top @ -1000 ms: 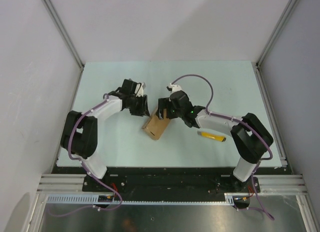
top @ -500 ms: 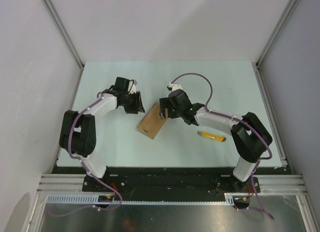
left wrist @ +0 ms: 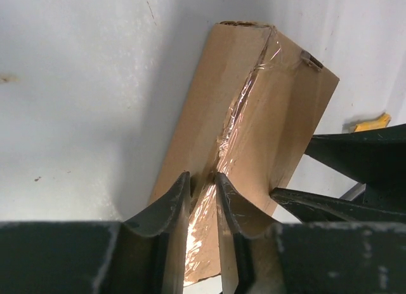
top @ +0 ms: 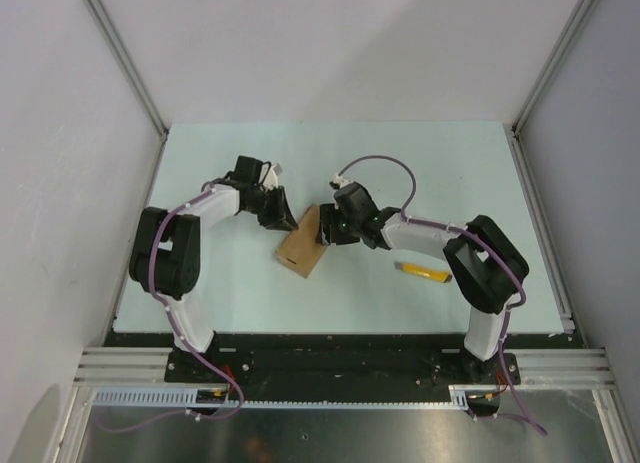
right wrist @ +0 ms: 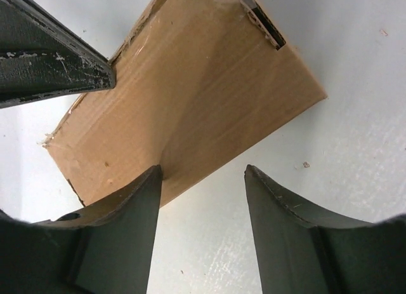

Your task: Unpack the express box

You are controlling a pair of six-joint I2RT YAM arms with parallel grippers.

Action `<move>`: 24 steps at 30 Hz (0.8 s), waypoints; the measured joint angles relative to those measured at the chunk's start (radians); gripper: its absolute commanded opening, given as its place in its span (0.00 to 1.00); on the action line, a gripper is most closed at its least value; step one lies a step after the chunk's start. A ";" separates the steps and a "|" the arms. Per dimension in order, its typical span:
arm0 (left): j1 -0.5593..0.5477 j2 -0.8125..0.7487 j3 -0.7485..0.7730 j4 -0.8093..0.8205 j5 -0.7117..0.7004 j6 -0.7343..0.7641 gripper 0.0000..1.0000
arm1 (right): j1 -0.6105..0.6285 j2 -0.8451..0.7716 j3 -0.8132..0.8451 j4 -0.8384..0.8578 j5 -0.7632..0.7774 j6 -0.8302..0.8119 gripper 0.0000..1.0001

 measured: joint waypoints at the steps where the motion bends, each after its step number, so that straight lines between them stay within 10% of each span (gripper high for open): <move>1: 0.000 0.000 0.000 0.001 0.002 -0.003 0.25 | -0.005 0.001 0.002 0.001 -0.011 0.002 0.55; 17: 0.008 -0.049 -0.136 0.089 0.135 -0.072 0.27 | -0.146 0.037 0.023 0.043 -0.099 0.018 0.53; 24: 0.006 -0.054 -0.154 0.060 0.189 -0.078 0.25 | -0.132 0.037 0.039 0.024 -0.086 -0.031 0.80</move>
